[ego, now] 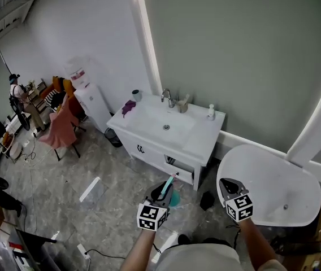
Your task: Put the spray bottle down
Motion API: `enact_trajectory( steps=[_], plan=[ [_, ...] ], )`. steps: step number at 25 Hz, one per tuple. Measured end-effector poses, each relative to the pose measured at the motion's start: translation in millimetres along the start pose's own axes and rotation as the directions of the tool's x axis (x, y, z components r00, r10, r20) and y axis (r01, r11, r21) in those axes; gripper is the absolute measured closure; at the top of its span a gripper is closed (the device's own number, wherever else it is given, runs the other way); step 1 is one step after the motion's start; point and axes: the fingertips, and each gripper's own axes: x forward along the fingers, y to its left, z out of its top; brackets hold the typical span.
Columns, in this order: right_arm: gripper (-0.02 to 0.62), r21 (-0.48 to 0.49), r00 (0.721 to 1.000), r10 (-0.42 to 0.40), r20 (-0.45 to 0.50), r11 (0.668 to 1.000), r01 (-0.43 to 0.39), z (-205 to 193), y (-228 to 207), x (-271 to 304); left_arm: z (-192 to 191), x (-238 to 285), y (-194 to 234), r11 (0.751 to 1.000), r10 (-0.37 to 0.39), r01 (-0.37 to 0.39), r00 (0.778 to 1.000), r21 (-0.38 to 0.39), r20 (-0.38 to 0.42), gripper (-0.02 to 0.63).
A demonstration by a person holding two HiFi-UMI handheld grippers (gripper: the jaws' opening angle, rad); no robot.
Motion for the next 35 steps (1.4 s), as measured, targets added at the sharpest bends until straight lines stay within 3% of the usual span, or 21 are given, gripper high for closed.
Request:
enact_trajectory(
  steps=[11, 26, 35],
  plan=[
    [0.584, 0.034, 0.997, -0.067, -0.024, 0.997, 0.068, 7, -14, 32, -2, 35, 31, 0.998, -0.056, 0.056, 0.998, -0.016, -0.008, 0.523],
    [0.584, 0.067, 0.999, -0.005, -0.051, 0.998, 0.008, 13, -102, 142, 18, 160, 63, 0.999, -0.049, 0.048, 0.998, -0.019, -0.034, 0.523],
    [0.584, 0.074, 0.994, 0.04, -0.099, 0.997, -0.032, -4, -152, 189, 9, 235, 76, 0.999, -0.033, 0.031, 0.996, -0.025, -0.077, 0.523]
  ],
)
